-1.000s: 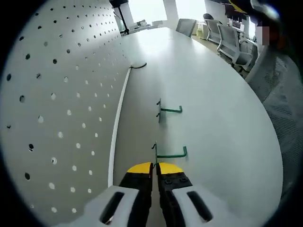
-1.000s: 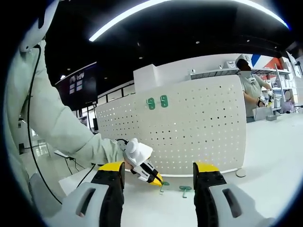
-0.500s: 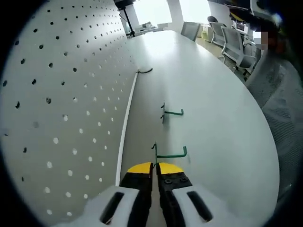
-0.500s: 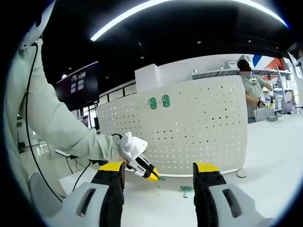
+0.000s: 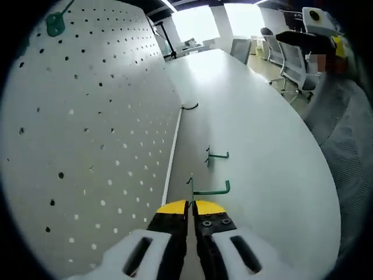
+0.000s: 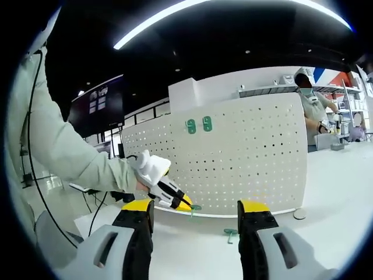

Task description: Insert the hook assembly into the mounting plate slot until the hook locks in place.

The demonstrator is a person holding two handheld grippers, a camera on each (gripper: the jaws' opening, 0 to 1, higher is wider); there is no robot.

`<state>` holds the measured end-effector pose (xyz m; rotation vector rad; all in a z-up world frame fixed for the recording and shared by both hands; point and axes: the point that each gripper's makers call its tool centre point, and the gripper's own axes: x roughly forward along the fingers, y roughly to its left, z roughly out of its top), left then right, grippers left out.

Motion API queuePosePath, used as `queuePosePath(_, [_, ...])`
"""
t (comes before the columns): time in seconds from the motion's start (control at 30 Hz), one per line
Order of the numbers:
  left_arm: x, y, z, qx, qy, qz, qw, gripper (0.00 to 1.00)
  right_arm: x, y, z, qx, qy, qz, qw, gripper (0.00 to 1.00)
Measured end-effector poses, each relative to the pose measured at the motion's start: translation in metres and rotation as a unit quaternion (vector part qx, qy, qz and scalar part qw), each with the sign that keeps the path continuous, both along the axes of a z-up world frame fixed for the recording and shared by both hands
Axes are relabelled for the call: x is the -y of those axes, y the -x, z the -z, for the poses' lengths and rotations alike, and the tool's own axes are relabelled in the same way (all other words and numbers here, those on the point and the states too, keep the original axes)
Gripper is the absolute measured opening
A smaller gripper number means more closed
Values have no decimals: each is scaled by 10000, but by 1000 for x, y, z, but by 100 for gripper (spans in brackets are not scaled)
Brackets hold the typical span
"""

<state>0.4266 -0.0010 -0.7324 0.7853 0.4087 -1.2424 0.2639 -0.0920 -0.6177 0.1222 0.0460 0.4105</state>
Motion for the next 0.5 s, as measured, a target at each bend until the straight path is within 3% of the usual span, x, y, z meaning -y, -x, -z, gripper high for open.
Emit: queuePosePath(0.5, [-11,23,-54,607,512,-128,9968,4,-7,3,-2,97,144,-140,9998,55])
